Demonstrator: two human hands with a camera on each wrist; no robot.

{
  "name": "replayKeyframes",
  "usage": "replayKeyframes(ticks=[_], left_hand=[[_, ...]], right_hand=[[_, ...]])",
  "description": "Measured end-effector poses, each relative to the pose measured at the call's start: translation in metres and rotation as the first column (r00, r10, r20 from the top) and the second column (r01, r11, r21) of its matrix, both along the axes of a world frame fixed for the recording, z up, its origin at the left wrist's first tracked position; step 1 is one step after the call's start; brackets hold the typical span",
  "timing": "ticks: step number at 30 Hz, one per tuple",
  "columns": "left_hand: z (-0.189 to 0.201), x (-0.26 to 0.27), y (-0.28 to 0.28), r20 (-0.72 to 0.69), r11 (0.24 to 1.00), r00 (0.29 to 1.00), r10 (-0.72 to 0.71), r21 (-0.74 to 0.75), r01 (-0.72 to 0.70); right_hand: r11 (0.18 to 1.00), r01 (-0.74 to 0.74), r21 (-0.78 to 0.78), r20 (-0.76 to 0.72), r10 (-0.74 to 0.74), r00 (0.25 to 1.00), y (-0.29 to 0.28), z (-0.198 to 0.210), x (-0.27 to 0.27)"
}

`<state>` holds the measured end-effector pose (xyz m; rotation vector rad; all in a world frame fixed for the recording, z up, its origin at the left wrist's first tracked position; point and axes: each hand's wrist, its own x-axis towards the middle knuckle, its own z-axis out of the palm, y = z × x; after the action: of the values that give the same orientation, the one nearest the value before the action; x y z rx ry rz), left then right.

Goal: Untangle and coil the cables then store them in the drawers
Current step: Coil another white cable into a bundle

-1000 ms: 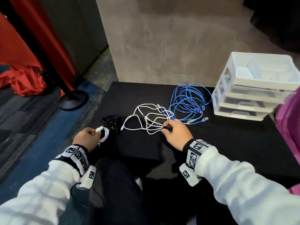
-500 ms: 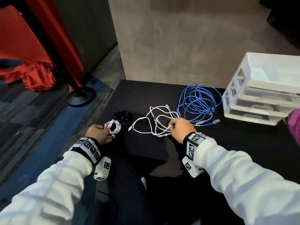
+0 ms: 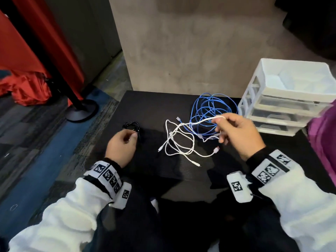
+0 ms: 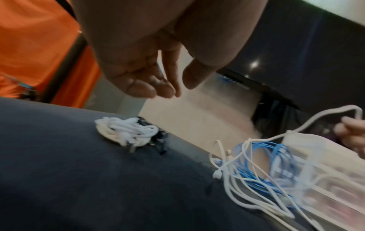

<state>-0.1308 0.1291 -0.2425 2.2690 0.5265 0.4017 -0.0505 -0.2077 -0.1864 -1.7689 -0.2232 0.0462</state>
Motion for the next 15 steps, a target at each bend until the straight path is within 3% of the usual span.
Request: replayKeyframes(ticks=[5, 8, 12, 15], left_hand=[[0.005, 0.01, -0.063, 0.043, 0.956, 0.965, -0.26, -0.131, 0.263], [0.0, 0.014, -0.094, 0.009, 0.904, 0.926, -0.378, -0.211, 0.372], [0.001, 0.013, -0.133, 0.005, 0.786, 0.923, -0.386, -0.522, 0.331], [-0.003, 0.007, -0.141, 0.107, 0.701, 0.869, -0.483, -0.547, 0.457]], right_hand=[[0.949, -0.078, 0.304, 0.069, 0.059, 0.996, -0.039, 0.057, -0.013], [0.963, -0.113, 0.246, 0.052, 0.103, 0.993, -0.055, 0.08, -0.022], [0.964, -0.127, 0.235, 0.057, 0.117, 0.991, -0.065, 0.092, -0.033], [0.953, -0.135, 0.271, 0.088, 0.115, 0.989, -0.069, 0.094, -0.041]])
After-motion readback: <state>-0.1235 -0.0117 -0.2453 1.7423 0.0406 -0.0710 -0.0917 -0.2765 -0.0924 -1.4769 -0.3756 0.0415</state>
